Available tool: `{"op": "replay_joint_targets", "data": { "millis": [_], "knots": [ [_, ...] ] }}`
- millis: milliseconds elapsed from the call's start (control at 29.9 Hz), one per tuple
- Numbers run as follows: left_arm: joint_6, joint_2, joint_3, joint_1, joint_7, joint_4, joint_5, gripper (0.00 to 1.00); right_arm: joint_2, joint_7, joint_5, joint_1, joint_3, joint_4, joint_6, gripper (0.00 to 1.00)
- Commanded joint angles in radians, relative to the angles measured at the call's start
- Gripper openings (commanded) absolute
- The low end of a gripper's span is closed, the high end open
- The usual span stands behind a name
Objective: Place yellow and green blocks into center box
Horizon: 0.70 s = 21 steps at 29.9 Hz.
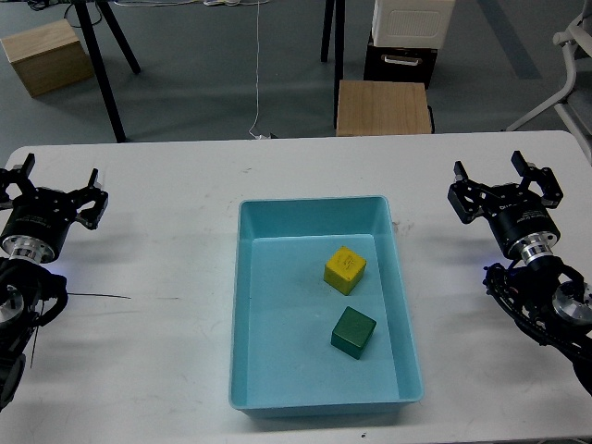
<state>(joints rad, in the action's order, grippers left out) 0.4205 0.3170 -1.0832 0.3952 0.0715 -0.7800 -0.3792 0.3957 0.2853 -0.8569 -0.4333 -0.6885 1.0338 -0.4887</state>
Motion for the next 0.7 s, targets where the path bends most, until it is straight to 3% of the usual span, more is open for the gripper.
{"op": "replay_joint_targets", "data": {
  "millis": [0, 201, 535, 669],
  "knots": [
    [0.000, -0.004, -0.006, -0.010, -0.003, -0.007, -0.001, 1.00, 0.000, -0.011, -0.005, 0.005, -0.003, 0.002, 0.000, 0.99],
    [0.001, -0.004, -0.007, -0.022, 0.001, -0.007, 0.000, 1.00, 0.000, -0.014, 0.001, 0.010, 0.001, 0.003, 0.000, 0.99],
    [-0.002, 0.001, -0.003, -0.025, 0.070, -0.008, 0.003, 1.00, 0.002, -0.009, 0.005, 0.013, 0.000, 0.006, 0.000, 0.99],
    [-0.009, 0.007, 0.006, -0.025, 0.073, -0.010, 0.002, 1.00, 0.006, 0.002, 0.007, 0.014, 0.000, 0.008, 0.000, 0.99]
  ]
}}
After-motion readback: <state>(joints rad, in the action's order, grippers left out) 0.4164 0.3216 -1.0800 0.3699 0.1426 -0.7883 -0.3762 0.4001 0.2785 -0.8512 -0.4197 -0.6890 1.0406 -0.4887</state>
